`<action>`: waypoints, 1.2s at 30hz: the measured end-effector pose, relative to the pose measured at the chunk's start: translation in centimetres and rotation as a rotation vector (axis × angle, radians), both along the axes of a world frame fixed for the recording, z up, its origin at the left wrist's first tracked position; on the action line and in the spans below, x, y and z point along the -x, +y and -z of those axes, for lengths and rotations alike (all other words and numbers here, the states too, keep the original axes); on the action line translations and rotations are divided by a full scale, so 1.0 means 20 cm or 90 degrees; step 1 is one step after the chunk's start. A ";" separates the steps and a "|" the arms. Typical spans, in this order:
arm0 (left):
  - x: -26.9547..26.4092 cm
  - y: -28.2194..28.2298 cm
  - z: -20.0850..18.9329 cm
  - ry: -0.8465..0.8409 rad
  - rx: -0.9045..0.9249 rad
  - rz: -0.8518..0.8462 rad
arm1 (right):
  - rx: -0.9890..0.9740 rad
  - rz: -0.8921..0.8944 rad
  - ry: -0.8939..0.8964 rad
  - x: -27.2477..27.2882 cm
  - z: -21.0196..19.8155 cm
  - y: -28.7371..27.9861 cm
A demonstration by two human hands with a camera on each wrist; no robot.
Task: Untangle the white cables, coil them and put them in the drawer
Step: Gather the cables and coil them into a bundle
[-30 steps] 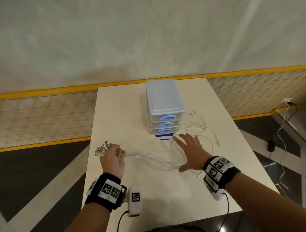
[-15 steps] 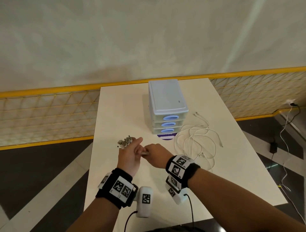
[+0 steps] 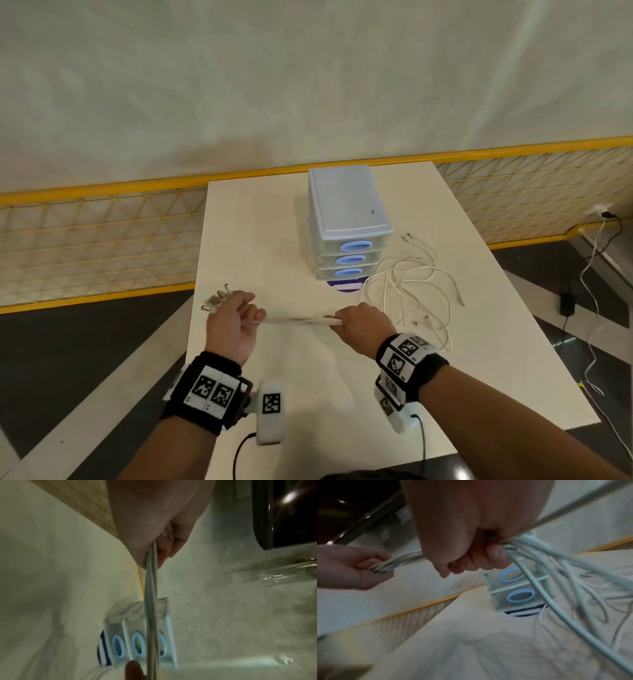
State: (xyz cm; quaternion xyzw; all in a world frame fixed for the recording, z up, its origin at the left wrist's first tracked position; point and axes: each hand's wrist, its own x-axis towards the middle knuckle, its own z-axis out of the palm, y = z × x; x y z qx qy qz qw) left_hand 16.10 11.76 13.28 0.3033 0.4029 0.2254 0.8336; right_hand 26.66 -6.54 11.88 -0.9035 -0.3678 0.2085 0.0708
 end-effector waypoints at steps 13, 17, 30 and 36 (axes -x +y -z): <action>-0.05 0.03 0.03 -0.059 0.112 -0.098 | -0.039 0.038 0.015 0.00 -0.04 0.05; -0.01 -0.04 0.09 -0.094 0.137 0.023 | -0.062 0.068 0.028 -0.02 -0.04 0.04; -0.13 -0.27 0.02 -0.050 0.214 0.033 | 0.016 -0.046 -0.068 0.06 -0.07 0.13; -0.17 -0.20 -0.03 0.042 0.184 -0.041 | 0.034 -0.046 -0.091 0.03 -0.06 0.05</action>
